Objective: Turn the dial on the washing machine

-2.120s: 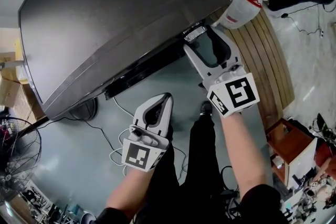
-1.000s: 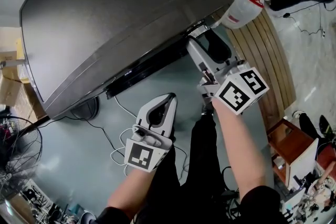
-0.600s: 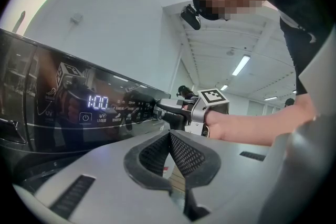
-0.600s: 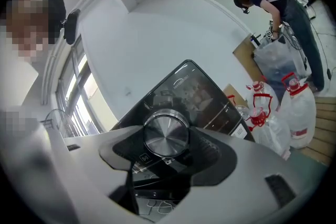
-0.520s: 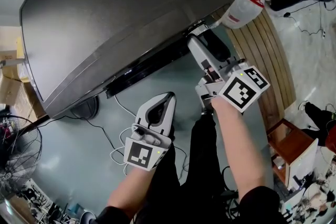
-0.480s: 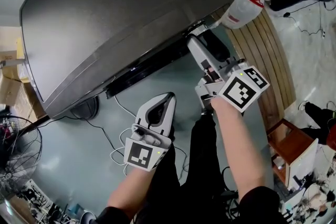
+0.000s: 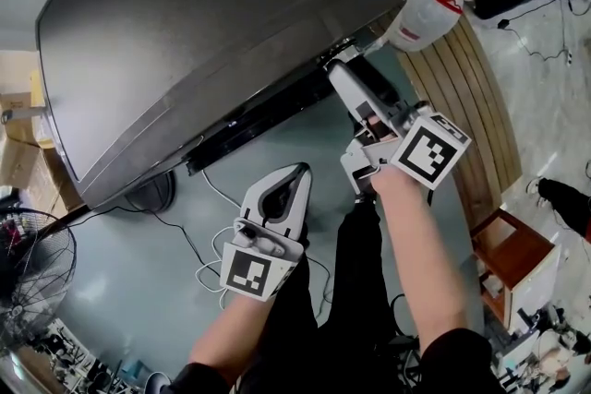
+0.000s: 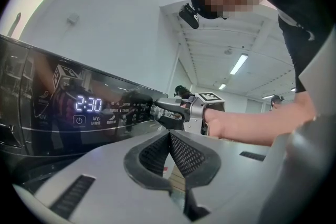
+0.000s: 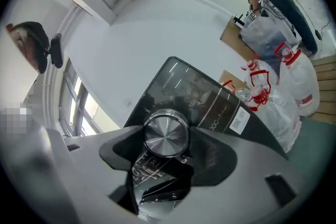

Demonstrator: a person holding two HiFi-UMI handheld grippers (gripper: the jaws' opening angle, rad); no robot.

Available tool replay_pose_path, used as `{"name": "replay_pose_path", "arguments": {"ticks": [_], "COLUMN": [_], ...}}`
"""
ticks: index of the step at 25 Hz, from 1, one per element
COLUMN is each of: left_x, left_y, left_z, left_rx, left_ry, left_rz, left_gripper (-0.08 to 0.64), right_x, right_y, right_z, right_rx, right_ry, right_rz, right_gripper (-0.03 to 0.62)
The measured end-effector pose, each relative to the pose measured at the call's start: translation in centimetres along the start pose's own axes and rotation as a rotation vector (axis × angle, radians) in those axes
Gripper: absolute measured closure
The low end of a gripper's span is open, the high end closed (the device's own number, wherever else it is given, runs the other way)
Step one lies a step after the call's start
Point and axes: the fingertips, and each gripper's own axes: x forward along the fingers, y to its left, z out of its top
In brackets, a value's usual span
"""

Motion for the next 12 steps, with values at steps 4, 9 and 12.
{"name": "replay_pose_path", "arguments": {"ticks": [4, 9, 12], "left_x": [0.1, 0.3, 0.6], "left_y": [-0.1, -0.3, -0.3], "left_z": [0.0, 0.1, 0.1], "left_rx": [0.007, 0.009, 0.005], "left_ry": [0.003, 0.006, 0.007], "left_rz": [-0.006, -0.003, 0.004], "left_gripper": [0.546, 0.546, 0.546], "right_x": [-0.5, -1.4, -2.1], "right_y": [-0.8, -1.0, -0.8], "right_z": [-0.3, 0.3, 0.3], "right_rx": [-0.003, -0.117, -0.265], "right_ry": [-0.007, -0.008, 0.019], "right_rz": [-0.05, -0.091, -0.117], "right_gripper": [0.301, 0.301, 0.301]}}
